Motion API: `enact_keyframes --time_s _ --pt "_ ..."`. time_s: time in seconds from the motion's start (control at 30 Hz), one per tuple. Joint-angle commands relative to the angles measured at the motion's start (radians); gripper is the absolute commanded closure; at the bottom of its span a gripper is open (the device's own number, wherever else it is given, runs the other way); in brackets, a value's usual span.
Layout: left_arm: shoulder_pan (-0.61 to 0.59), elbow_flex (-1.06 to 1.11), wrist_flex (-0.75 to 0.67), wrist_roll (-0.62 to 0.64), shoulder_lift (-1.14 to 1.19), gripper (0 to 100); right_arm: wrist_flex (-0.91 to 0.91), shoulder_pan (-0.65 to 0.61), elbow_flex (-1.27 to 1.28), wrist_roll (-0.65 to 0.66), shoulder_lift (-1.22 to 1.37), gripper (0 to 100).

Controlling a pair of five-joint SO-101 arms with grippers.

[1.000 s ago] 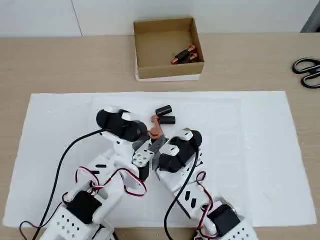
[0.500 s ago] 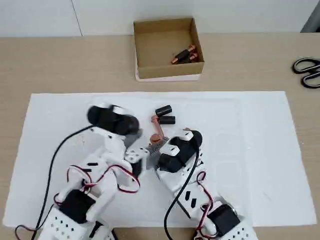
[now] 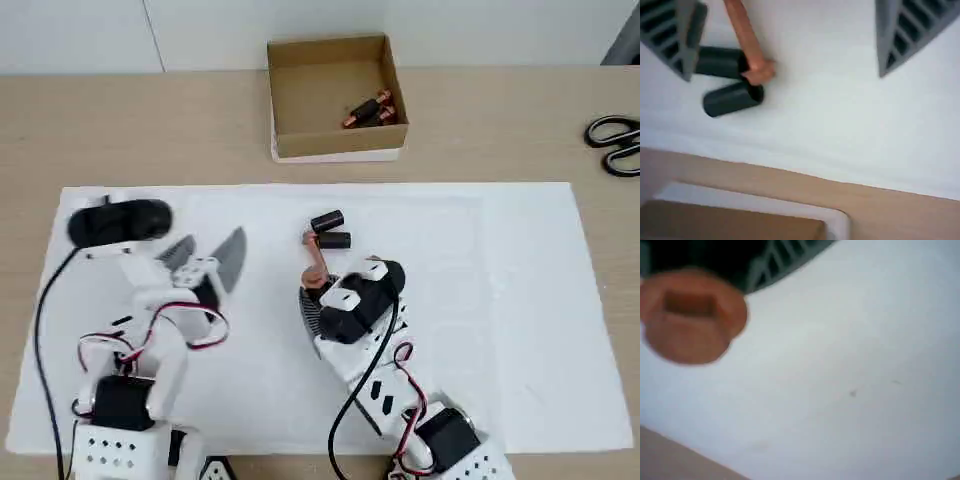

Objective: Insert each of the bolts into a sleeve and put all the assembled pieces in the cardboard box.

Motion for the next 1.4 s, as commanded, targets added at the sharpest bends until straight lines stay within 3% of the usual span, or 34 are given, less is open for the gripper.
enact_keyframes --time_s 0.0,0.3,0.5,0.67,0.8,0.97,1.13,1.37 --pt "-0.175 -0.05 0.008 0.0 -0.008 77 -0.027 0.113 -0.055 0.003 -0.012 99.5" --pt "-0.454 -0.05 0.132 -0.192 -0.006 77 -0.001 0.295 -0.354 0.189 0.056 99.6" --pt "-0.628 -0.053 0.133 -0.198 -0.008 77 0.11 0.447 -0.752 0.147 0.429 99.6" --pt "-0.779 -0.044 0.118 -0.218 -0.008 77 0.177 0.478 -1.119 0.107 0.779 99.6" --pt "-0.882 -0.044 0.083 -0.365 -0.008 77 0.223 0.476 -1.341 0.1 1.007 99.6" --pt "-1.028 -0.044 0.091 -0.637 -0.008 77 0.217 0.476 -1.524 0.086 1.225 99.5" --pt "-1.307 -0.11 0.149 -0.787 -0.008 77 0.114 0.476 -1.646 0.098 1.46 99.5" --pt "-1.702 -0.199 0.16 -0.872 -0.006 77 -0.108 0.473 -1.765 0.094 1.785 99.5"
